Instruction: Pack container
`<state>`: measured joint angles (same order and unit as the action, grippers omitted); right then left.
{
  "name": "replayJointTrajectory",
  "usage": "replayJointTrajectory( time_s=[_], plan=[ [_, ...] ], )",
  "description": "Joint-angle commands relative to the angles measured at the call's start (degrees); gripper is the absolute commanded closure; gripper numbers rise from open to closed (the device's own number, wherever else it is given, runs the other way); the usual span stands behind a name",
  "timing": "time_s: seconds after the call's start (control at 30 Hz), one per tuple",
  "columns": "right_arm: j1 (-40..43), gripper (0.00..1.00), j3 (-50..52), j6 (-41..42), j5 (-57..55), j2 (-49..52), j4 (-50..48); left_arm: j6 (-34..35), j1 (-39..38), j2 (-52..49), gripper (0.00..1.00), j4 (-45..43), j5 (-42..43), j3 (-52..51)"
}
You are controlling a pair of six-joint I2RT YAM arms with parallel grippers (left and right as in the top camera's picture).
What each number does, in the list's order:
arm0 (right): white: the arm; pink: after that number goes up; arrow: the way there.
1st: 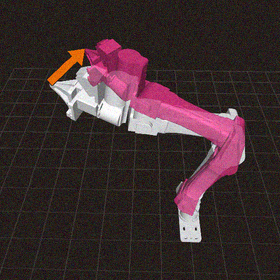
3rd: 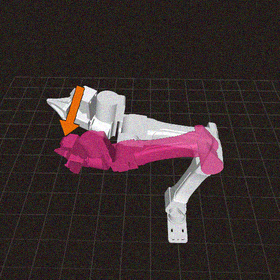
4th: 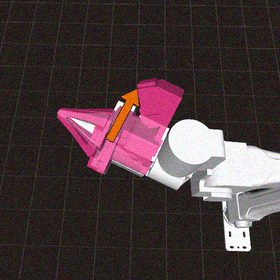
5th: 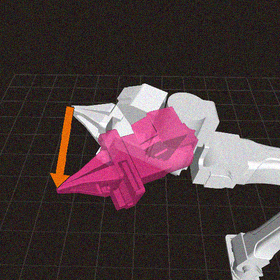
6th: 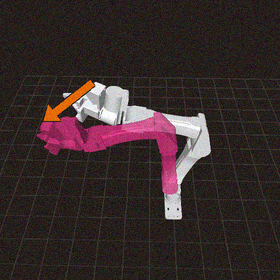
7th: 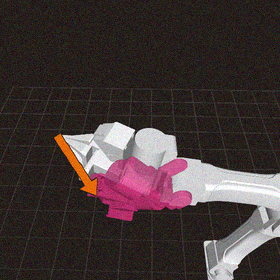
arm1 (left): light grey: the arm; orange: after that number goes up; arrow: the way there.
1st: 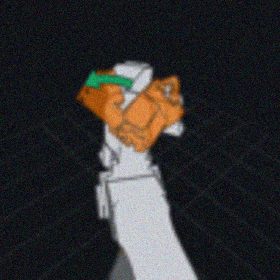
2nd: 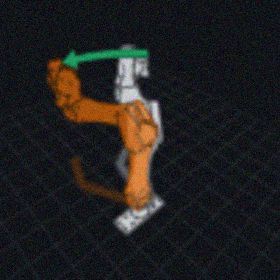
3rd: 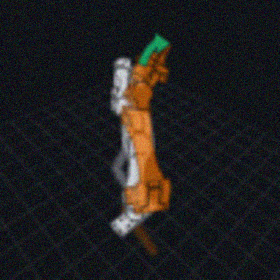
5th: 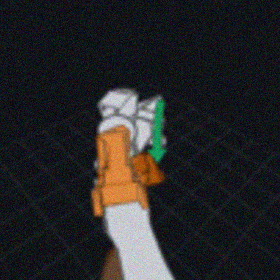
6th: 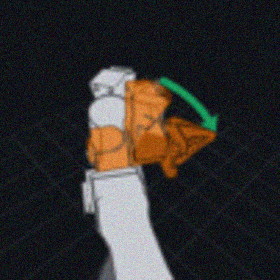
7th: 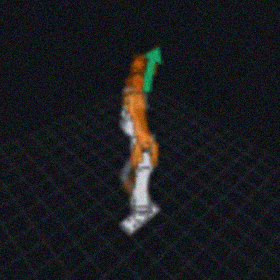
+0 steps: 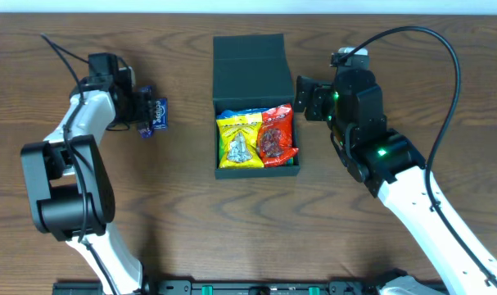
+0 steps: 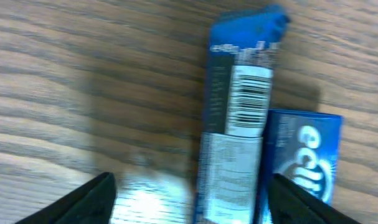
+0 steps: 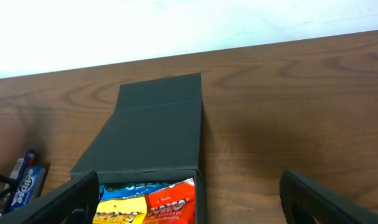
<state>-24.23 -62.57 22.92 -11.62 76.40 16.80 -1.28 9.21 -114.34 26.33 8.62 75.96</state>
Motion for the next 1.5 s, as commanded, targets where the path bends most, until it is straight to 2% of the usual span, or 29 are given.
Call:
replayJointTrajectory(
  time_s=[0.0,0.33,0.5,0.97,1.47],
  plan=[
    [0.81,0.08,-0.22,-0.92,-0.59,-0.74,0.11,-0.02,0.79,-0.63,0.26,-0.28,-0.22,0.61],
    [0.81,0.08,-0.22,-0.92,-0.59,-0.74,0.09,-0.04,0.72,-0.90,0.32,-0.70,0.22,0.59],
    [0.81,0.08,-0.22,-0.92,-0.61,-0.74,0.04,-0.02,0.55,-1.97,0.37,-0.85,4.55,0.59],
    [0.81,0.08,-0.22,-0.92,-0.61,-0.70,-0.20,0.02,-1.64,-2.56,0.63,-1.33,1.27,0.59],
    [0.81,0.06,-0.22,-0.92,-0.61,-0.22,-0.83,0.26,-1.66,-2.60,0.73,-2.86,0.20,0.15]
  ],
)
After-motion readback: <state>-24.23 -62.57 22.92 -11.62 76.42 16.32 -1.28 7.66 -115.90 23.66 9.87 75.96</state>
